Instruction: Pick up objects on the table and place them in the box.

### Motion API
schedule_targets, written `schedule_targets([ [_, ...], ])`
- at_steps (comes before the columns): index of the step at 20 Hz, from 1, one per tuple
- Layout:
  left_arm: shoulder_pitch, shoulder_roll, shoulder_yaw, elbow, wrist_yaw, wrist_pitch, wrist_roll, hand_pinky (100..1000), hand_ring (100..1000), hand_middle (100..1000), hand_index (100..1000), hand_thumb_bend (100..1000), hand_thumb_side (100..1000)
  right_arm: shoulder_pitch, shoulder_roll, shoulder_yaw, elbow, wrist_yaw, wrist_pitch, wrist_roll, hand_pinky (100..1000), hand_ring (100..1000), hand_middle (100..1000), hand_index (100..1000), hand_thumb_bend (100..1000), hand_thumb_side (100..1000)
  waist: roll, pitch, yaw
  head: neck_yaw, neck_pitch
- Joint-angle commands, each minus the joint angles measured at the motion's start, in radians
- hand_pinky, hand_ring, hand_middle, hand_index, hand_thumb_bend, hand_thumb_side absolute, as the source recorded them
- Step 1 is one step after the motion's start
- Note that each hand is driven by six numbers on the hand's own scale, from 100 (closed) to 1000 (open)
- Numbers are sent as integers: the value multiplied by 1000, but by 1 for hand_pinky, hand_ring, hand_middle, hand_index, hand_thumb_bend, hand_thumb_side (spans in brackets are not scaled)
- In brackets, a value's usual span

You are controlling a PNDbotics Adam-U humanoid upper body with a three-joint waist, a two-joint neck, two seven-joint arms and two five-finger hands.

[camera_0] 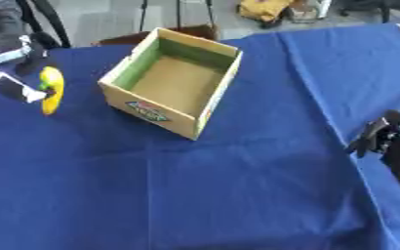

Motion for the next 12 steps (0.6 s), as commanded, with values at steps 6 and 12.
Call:
schedule_targets([
  [6,-63,59,9,-46,78,15,-5,316,277,251,427,188,104,-3,-35,-6,-10,-6,-1,6,517,375,312,513,100,816,5,-29,-8,0,-12],
  [12,-111,41,-1,-80,156,21,-17,316,271,244,410,152,100,-2,-37,-1,-9,-7,-1,10,517,375,312,513,100,815,7,-36,-18,7,-15],
])
